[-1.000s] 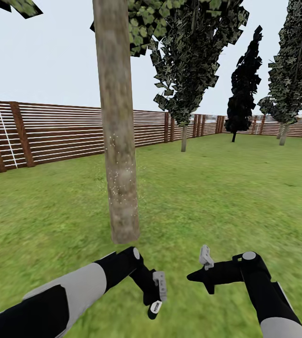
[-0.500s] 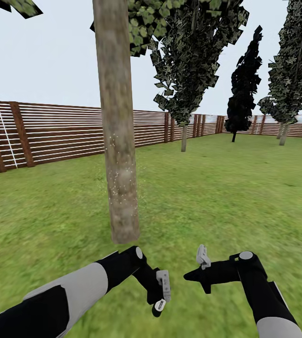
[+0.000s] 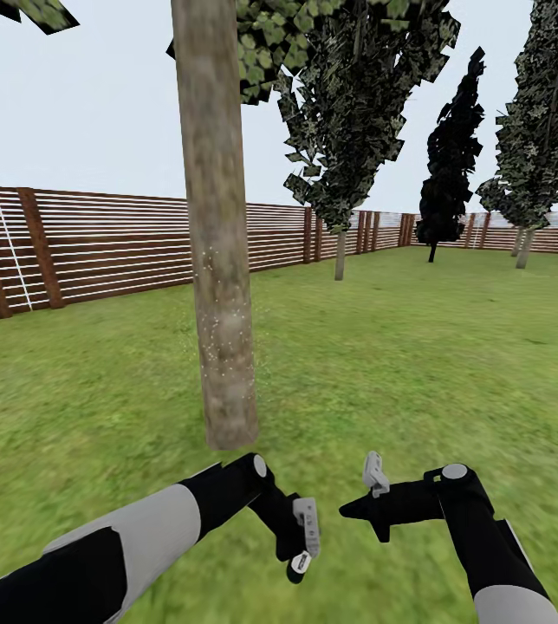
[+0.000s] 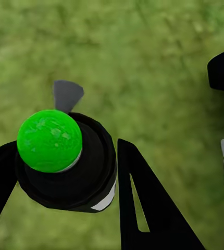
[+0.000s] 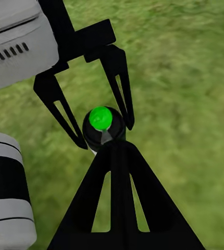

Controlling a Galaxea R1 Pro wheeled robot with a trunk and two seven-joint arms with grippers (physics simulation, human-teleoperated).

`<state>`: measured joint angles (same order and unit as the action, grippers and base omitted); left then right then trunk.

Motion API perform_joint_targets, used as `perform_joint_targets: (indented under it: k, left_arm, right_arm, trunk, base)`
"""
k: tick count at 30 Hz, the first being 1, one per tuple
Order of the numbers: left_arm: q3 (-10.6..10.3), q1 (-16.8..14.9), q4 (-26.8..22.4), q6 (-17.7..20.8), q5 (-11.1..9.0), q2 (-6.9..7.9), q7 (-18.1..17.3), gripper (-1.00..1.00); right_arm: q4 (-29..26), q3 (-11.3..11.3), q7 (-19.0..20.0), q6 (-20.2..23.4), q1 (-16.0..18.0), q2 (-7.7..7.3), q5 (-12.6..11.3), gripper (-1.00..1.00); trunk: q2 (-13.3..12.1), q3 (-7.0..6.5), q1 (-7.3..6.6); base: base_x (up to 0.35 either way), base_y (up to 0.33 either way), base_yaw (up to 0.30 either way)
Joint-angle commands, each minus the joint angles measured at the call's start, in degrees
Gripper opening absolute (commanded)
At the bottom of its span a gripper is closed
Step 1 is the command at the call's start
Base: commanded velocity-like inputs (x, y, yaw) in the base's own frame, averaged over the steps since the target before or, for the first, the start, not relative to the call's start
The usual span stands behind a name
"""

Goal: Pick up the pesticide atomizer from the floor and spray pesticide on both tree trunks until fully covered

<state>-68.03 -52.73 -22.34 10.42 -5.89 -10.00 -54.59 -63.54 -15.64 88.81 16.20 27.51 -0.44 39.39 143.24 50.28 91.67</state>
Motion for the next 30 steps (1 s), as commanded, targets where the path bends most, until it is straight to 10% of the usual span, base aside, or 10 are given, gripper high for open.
perform_joint_targets:
  k: [1,30]
  left_arm:
    - [0.0,0.0,-0.6,0.0,0.0,0.00,0.0,-1.00]
    - [0.1,0.0,-4.3,-0.1,-0.3,0.00,2.9,-1.00]
  right_arm:
    - [0.0,0.0,0.0,0.0,0.0,0.00,0.0,-1.00]
    - [0.0,0.0,0.0,0.0,0.0,0.88,0.0,-1.00]
  trunk:
    - [0.0,0.00,0.00]
    - [0.0,0.00,0.00]
  base:
    - [0.000,0.000,0.000]
    - [0.000,0.000,0.000]
